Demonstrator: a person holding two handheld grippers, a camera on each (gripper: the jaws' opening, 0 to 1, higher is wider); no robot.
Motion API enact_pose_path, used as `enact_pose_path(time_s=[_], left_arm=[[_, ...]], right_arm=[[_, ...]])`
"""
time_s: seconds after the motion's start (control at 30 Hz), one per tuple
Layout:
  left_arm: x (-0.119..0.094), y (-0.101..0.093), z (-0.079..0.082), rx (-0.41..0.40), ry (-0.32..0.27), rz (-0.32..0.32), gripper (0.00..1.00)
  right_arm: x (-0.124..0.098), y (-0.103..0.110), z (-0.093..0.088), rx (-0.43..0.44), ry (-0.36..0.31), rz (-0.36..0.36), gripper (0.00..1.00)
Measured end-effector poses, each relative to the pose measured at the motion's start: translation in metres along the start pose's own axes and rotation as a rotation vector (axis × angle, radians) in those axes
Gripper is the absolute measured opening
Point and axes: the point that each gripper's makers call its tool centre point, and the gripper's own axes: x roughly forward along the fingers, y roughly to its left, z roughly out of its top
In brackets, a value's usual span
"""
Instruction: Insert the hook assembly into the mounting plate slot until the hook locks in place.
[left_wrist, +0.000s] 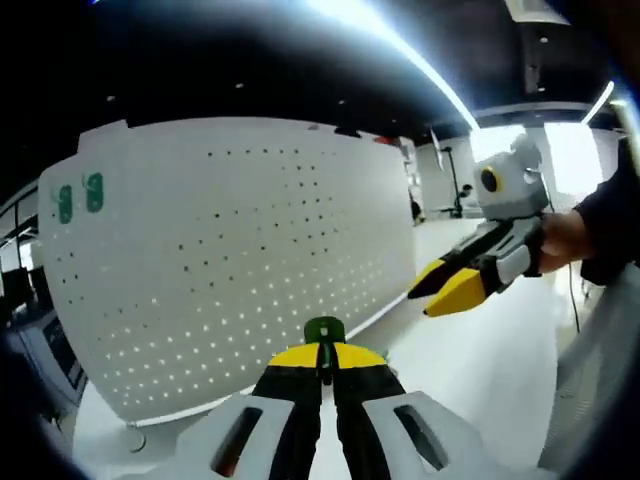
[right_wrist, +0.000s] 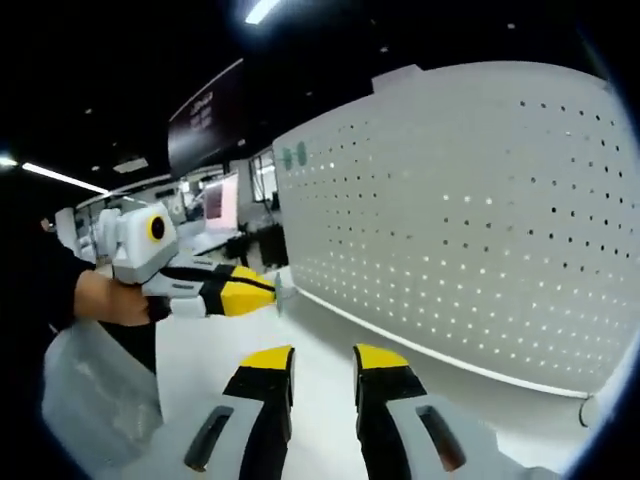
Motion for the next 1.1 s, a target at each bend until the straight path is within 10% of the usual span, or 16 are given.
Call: enact_pose_path(time_s=[0.37,1.1], left_arm=[[-0.018,0.078,0.05,-0.068,-0.054,0.226,0.03],[-0.006,0.171,0.144,-0.032,-0.152,0.424,0.03]], right_arm=[[-0.016,-0.007,0.004,0.034,-0.041,-0.045,0.24],[-0.026,-0.008,0.007,0.053,-0.067,-0.079,0.25]])
